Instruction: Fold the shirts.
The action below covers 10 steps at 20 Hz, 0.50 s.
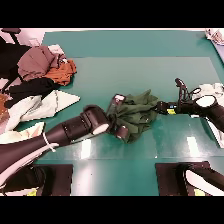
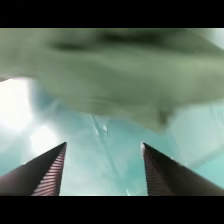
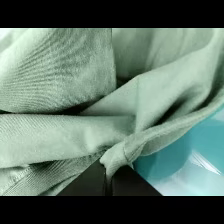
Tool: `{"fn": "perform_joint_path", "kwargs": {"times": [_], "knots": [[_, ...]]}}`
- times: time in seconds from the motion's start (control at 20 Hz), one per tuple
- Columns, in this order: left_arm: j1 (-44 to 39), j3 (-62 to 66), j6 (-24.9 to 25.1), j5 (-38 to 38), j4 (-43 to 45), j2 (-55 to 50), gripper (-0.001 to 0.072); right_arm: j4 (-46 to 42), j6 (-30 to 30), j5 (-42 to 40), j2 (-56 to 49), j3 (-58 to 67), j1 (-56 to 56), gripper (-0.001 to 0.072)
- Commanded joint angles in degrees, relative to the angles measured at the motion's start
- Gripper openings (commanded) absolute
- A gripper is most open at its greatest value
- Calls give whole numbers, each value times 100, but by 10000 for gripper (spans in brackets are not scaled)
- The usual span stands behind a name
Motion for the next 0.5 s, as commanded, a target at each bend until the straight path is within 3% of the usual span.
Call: {"fn": "perform_joint_path", "kwargs": {"times": [0.0,0.1,0.2,0.4,0.45], "knots": [[623,-7,551,157,-564,98,537,-98,2,131,-2,9,-2,21],[931,-9,1128,90,-1091,68,619,-94,2,142,-2,9,-2,21],[1167,-107,1432,-37,-1169,42,619,-94,2,151,-2,9,-2,21],[1580,-555,2857,378,-3060,26,619,-90,4,188,0,9,-2,21],[1578,-586,2986,531,-3222,26,619,-85,4,188,0,9,-2,21]]}}
